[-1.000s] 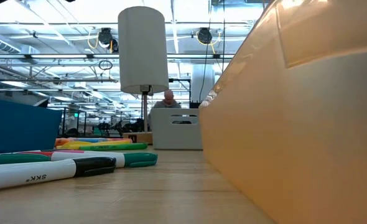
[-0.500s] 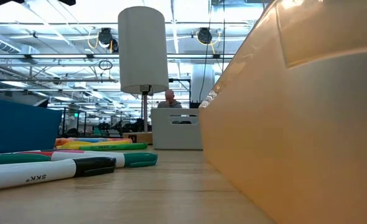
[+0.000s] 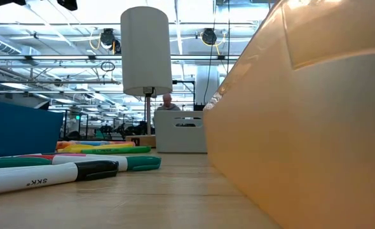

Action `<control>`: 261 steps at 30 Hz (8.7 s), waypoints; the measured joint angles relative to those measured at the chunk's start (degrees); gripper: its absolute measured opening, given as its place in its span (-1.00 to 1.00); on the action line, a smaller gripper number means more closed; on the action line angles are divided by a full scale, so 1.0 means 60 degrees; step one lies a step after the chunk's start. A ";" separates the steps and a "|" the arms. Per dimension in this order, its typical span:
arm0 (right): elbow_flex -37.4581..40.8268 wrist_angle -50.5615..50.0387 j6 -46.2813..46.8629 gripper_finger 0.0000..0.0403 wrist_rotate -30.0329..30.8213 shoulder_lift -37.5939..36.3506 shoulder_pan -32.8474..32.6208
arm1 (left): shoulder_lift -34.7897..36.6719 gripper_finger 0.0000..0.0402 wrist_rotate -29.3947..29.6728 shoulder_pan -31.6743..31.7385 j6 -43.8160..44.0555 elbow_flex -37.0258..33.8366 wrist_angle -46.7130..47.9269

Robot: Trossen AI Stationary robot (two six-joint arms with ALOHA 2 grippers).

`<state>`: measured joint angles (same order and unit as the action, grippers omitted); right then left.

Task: Pick & Place Markers
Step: Put the right green marker pen into the blue bin

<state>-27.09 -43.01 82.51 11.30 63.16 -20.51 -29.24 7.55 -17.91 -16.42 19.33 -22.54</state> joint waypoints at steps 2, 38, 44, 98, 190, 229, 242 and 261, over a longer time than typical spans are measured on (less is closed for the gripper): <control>-0.0280 -0.0303 -0.0280 -0.94 -0.0326 0.0045 -0.0006 | 0.0001 -0.32 -0.0001 0.0000 0.0071 0.0000 0.0010; -0.2298 -0.3798 -0.3624 -1.00 -0.1803 0.5300 0.2633 | -0.0001 -0.32 0.0001 0.0000 0.0019 0.0004 0.0017; -0.2393 -0.3194 -0.3844 -1.00 -0.1691 0.4985 0.2570 | -0.0002 -0.32 0.0001 0.0000 0.0020 0.0004 0.0025; -0.1538 -0.2768 -0.2450 -1.00 -0.0893 0.2656 0.3169 | -0.0003 -0.32 0.0004 -0.0001 0.0068 0.0004 0.0080; -0.1716 0.1509 -1.0735 -0.92 -0.1663 0.2728 0.2907 | -0.0002 -0.32 0.0012 -0.0001 0.0316 0.0007 0.0302; -0.1705 1.4260 -1.5216 -0.93 -0.0778 0.2047 0.0413 | -0.5634 0.30 0.1010 0.0586 0.2480 0.0769 -0.3681; -0.1705 1.5775 -1.6376 -0.93 -0.1186 0.2856 0.0072 | -0.9895 0.25 0.0234 0.0145 0.1226 0.3941 -0.3693; -0.1709 1.5676 -1.6229 -0.93 -0.1188 0.2856 0.0021 | -1.2363 0.20 0.0230 0.0153 0.0947 0.6413 -0.3687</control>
<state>-37.34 51.05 -14.87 4.17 80.29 -20.38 -103.42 8.93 -16.99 -10.73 57.81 -44.66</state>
